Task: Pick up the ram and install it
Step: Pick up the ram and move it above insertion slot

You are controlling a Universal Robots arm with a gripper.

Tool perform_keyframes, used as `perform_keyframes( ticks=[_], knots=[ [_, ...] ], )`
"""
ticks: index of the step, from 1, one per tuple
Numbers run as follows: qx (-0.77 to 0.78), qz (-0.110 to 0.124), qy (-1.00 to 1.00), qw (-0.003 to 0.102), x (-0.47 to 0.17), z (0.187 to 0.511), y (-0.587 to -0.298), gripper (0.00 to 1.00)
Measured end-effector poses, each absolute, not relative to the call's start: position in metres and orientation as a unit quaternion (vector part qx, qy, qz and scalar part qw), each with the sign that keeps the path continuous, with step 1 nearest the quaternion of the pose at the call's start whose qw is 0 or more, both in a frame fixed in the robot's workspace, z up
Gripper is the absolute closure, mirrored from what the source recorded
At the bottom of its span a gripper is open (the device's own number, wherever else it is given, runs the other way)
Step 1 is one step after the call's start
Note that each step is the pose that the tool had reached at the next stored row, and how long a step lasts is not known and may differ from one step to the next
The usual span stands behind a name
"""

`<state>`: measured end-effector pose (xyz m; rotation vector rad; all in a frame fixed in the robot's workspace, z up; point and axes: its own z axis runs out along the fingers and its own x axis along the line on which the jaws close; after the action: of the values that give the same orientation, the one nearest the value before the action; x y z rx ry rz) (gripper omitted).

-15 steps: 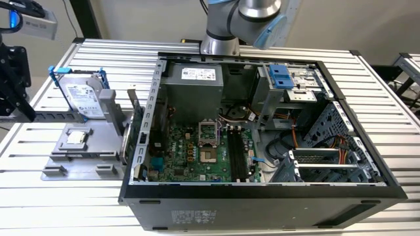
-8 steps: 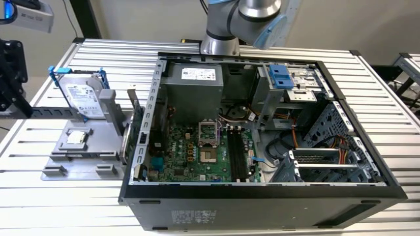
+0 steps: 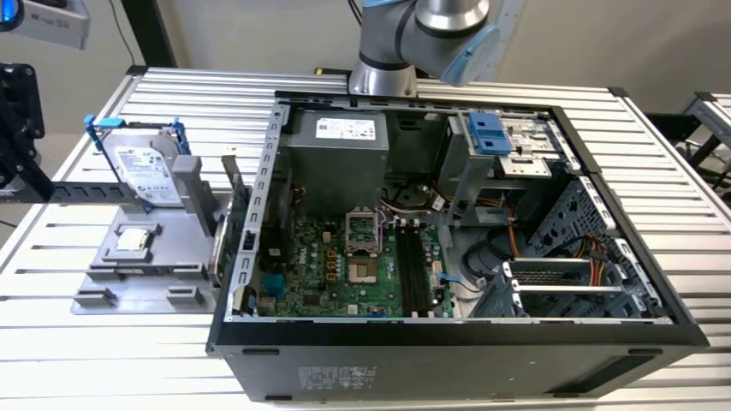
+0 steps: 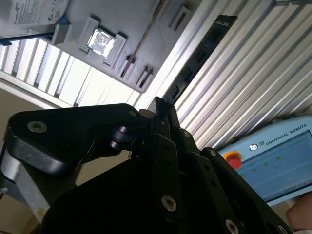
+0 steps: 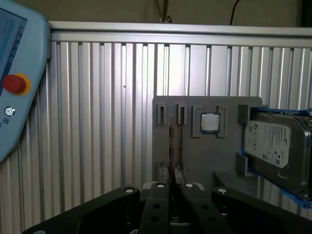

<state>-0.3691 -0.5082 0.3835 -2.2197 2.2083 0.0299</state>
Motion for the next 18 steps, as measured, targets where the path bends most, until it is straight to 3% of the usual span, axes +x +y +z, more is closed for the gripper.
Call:
perform_keyframes(
  ticks=[18],
  knots=[
    [-0.709, 0.010, 0.705, 0.005, -0.352, 0.384, -0.508, 1.00]
  ],
)
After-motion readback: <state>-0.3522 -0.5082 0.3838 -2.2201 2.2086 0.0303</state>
